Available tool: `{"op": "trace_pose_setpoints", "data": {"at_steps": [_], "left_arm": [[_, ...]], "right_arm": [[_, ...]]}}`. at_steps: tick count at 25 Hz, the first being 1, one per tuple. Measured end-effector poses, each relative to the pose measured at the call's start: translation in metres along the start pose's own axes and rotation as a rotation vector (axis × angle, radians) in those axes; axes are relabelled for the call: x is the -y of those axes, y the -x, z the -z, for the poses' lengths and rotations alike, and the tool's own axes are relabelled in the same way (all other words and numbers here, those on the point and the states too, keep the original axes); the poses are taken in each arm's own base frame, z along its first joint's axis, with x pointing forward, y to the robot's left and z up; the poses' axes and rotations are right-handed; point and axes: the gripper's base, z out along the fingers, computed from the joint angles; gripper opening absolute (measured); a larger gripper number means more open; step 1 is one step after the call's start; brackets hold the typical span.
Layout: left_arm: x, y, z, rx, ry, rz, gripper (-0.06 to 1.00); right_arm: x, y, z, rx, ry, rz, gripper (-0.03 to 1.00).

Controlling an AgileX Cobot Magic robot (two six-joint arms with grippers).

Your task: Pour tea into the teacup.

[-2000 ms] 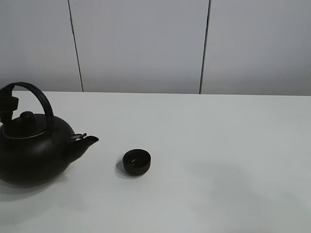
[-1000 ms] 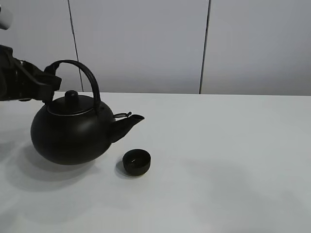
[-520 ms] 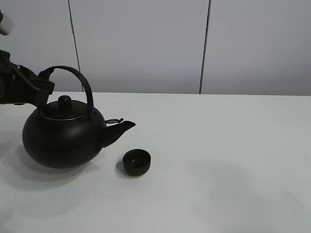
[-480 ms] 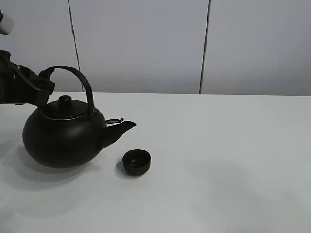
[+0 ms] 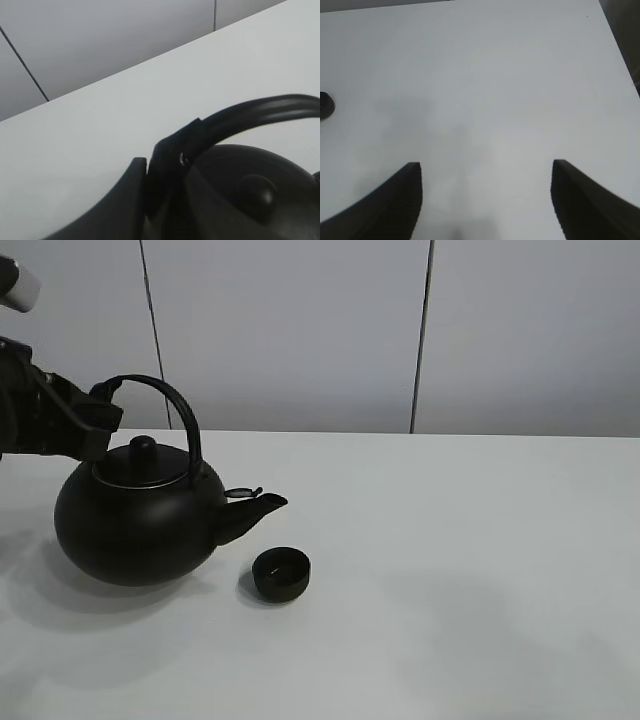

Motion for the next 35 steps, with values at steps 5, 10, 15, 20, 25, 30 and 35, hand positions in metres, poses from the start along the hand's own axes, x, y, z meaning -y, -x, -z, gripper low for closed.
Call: {"op": "trace_pose_setpoints", "data": {"at_steps": [5, 10, 15, 20, 25, 30, 35], "left_arm": [[-0.0011, -0.0002, 0.0, -0.002, 0.012, 0.016, 0.13], [-0.0025, -0.0042, 0.0001, -0.046, 0.028, 0.028, 0.13], [-0.0037, -0.0069, 0.0003, -0.076, 0.042, 0.023, 0.13], [-0.0046, -0.0069, 0.0004, -0.075, 0.052, 0.038, 0.13], [-0.005, -0.0067, 0.0003, -0.074, 0.056, 0.033, 0.13], [-0.0053, -0.0068, 0.0003, -0.076, 0.065, 0.046, 0.13], [-0.0038, -0.0062, 0.0, -0.076, 0.06, -0.004, 0.13]], "right_arm": [[0.0, 0.0, 0.0, 0.0, 0.0, 0.0, 0.5], [0.0, 0.0, 0.0, 0.0, 0.0, 0.0, 0.5], [0.0, 0.0, 0.0, 0.0, 0.0, 0.0, 0.5], [0.0, 0.0, 0.0, 0.0, 0.0, 0.0, 0.5], [0.0, -0.0001, 0.0, -0.001, 0.0, 0.0, 0.5], [0.0, -0.0001, 0.0, -0.001, 0.0, 0.0, 0.5], [0.0, -0.0001, 0.0, -0.001, 0.0, 0.0, 0.5]]}}
